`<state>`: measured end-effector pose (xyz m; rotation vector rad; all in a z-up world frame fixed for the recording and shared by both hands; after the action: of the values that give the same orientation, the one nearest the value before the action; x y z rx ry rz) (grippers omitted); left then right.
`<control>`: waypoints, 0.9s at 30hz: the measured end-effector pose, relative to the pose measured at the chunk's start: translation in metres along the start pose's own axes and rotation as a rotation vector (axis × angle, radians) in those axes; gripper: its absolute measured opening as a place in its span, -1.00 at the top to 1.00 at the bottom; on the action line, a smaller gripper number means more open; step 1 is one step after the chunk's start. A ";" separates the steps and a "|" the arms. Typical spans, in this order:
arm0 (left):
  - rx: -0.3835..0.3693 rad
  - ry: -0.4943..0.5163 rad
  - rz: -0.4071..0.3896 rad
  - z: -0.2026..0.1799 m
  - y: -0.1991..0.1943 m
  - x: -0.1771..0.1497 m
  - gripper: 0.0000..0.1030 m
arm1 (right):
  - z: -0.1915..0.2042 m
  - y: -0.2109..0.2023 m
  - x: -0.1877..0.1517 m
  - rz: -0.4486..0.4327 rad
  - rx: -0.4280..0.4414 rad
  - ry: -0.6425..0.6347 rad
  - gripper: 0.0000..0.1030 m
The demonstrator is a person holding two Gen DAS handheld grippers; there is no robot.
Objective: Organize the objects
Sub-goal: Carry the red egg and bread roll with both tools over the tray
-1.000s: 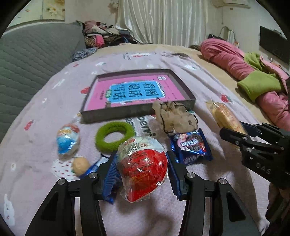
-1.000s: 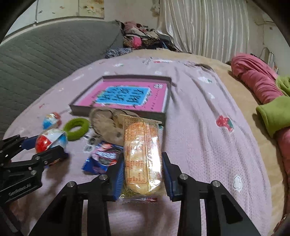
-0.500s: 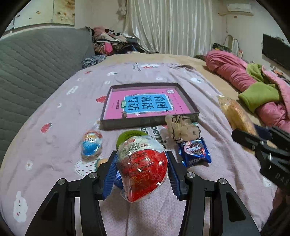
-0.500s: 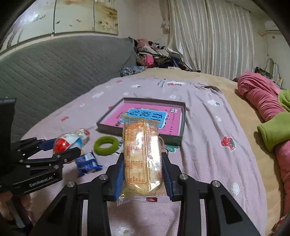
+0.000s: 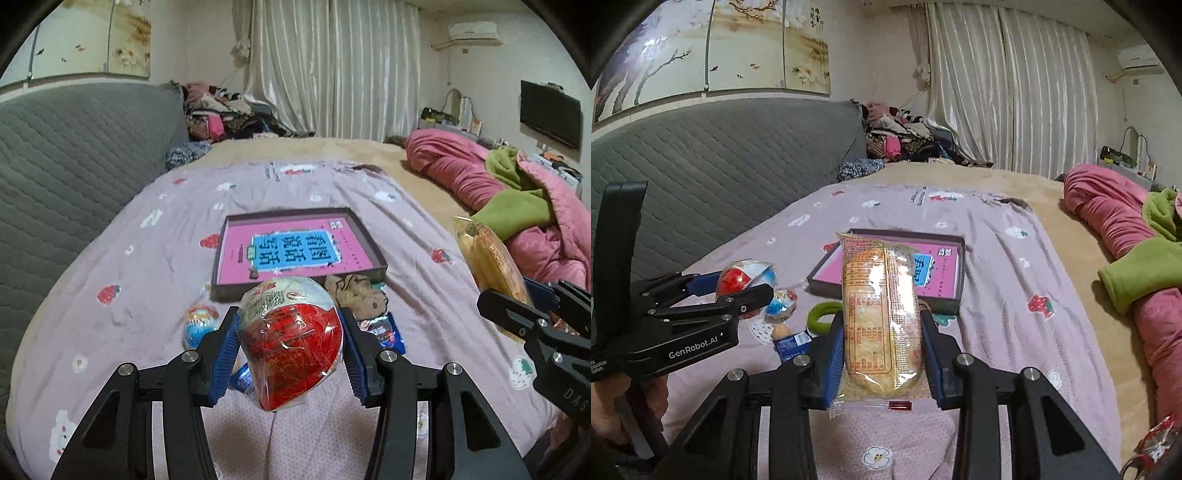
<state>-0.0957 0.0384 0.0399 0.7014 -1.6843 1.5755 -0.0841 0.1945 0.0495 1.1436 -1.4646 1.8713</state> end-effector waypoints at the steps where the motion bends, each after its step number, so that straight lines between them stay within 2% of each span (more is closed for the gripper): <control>1: 0.001 0.002 -0.005 0.001 -0.003 0.002 -0.03 | 0.000 -0.005 0.004 -0.009 -0.004 0.000 0.26; 9: 0.005 0.013 -0.042 0.010 -0.021 0.022 -0.03 | 0.005 -0.028 0.035 -0.060 -0.035 -0.016 0.26; 14: 0.007 0.013 -0.060 0.017 -0.027 0.040 -0.03 | 0.007 -0.034 0.055 -0.079 -0.026 -0.012 0.26; 27: 0.017 0.012 -0.098 0.026 -0.015 0.092 -0.03 | 0.011 -0.011 0.102 -0.105 -0.022 -0.032 0.26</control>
<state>-0.1419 0.0180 0.1226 0.7695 -1.6052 1.5241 -0.1253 0.1761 0.1420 1.2215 -1.4106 1.7694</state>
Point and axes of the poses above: each gripper's, at about its wrist camera, not at the fingertips, and y roughly the way its jaws point, z to its left, x to its top, the point moved 6 cm from there along y, roughly the way its jaws point
